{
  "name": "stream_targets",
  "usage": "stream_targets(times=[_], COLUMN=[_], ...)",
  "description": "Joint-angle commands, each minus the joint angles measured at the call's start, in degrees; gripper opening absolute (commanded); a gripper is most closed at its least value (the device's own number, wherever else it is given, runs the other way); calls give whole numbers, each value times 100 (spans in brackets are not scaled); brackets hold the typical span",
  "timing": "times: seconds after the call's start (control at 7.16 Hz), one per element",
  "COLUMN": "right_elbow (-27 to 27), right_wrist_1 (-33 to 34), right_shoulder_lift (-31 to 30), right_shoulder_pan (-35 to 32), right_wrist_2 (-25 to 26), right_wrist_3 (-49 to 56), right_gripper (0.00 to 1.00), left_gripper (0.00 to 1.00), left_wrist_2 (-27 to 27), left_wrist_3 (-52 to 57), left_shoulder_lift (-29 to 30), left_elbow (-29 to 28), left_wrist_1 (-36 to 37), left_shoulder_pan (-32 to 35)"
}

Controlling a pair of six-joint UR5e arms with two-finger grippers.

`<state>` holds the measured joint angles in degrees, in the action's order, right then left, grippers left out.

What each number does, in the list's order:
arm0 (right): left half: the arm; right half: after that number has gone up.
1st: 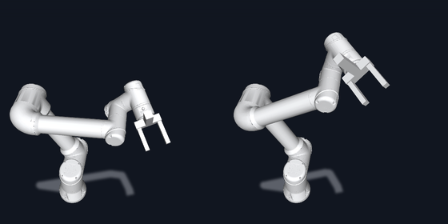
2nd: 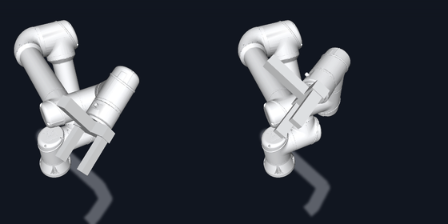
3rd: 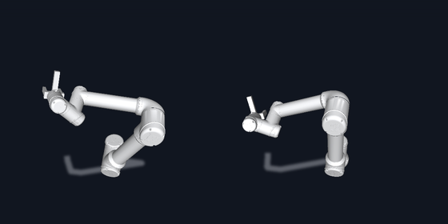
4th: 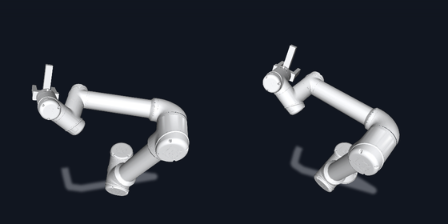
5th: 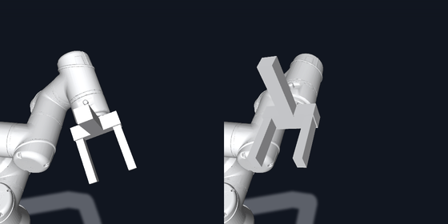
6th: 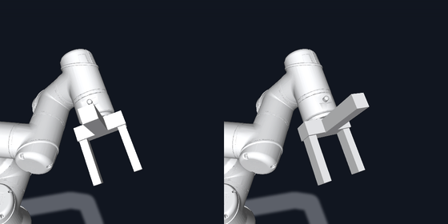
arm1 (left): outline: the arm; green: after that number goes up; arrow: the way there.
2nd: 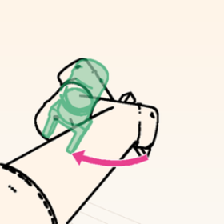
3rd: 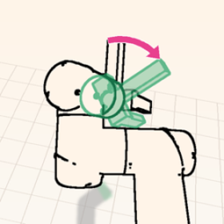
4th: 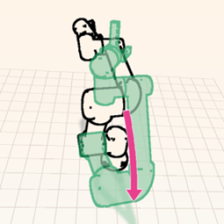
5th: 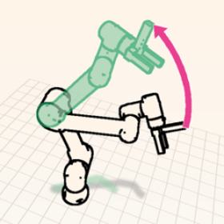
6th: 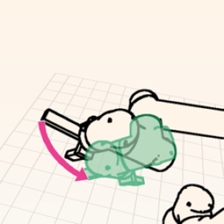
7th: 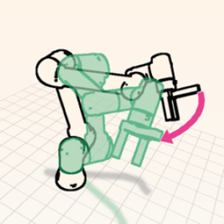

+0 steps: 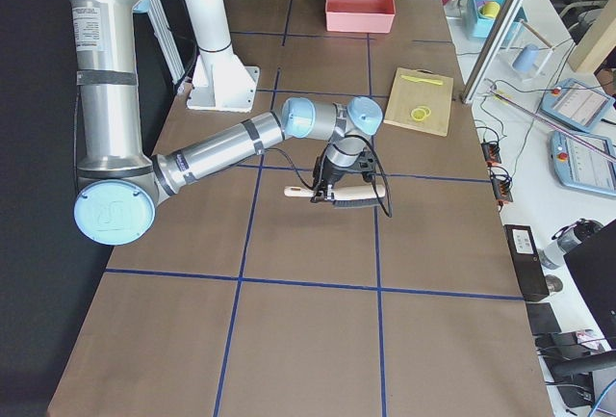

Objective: Sweep and dump trash into bin
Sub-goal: 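Tilt the beige dustpan over the pink bin with the left gripper to dump the vegetables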

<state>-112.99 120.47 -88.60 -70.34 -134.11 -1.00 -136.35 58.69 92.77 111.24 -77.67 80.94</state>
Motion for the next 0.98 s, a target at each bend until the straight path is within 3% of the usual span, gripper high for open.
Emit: stream_targets(times=[0.0,0.28,0.56,0.84], right_elbow=[5,5,22,22], right_wrist_1=[-190,-191,-191,-191], right_shoulder_lift=[-8,-8,-8,-8], right_shoulder_pan=[152,223,337,355], right_wrist_2=[-114,-185,-256,-256], right_wrist_3=[-346,-461,-550,-550], right_gripper=[0,0,0,0], left_gripper=[0,0,0,0], left_wrist_2=[-6,116,896,2063], left_wrist_3=[727,1214,1172,945], left_shoulder_lift=[-4,-118,-233,-163], left_elbow=[-574,-866,-858,-719], left_wrist_1=[-11,-80,-248,-248], left_shoulder_pan=[490,772,756,713])
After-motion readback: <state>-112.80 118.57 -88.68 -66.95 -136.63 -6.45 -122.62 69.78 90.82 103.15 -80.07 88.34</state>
